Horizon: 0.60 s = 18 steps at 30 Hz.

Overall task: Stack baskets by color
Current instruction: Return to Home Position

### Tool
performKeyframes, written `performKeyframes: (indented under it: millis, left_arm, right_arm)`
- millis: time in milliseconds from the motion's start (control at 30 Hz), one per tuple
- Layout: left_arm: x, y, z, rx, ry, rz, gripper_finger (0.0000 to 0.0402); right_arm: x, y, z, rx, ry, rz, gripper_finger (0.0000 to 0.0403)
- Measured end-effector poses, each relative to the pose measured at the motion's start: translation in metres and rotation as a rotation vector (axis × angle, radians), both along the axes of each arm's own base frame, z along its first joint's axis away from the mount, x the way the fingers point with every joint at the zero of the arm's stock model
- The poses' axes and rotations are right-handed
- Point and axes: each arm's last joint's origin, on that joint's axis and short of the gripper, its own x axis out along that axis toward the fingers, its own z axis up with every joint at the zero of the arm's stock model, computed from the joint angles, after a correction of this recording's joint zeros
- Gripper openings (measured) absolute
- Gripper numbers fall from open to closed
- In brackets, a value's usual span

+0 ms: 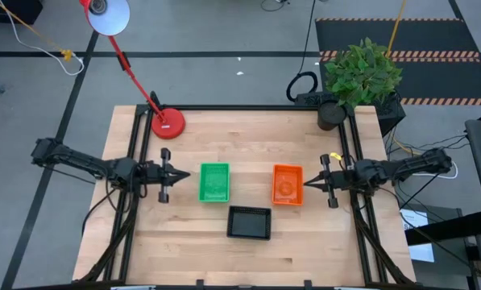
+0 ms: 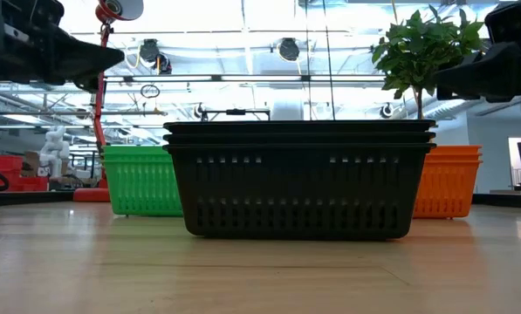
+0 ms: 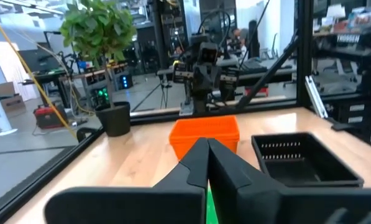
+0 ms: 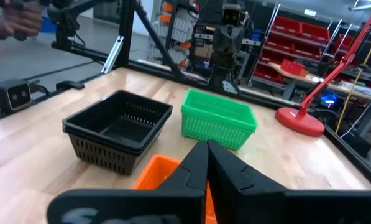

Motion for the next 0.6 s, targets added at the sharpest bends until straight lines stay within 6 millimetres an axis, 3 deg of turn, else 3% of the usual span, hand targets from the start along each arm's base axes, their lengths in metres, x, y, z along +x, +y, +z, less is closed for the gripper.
performKeyframes:
  millis: [600]
  left_arm:
    - [-0.0017,0.0004,0.0039,-0.016,-0.038,-0.001,0.0012]
  right_arm:
    - [-0.0095,-0.0017,0.0063,-0.023,-0.107,0.024,0.0000]
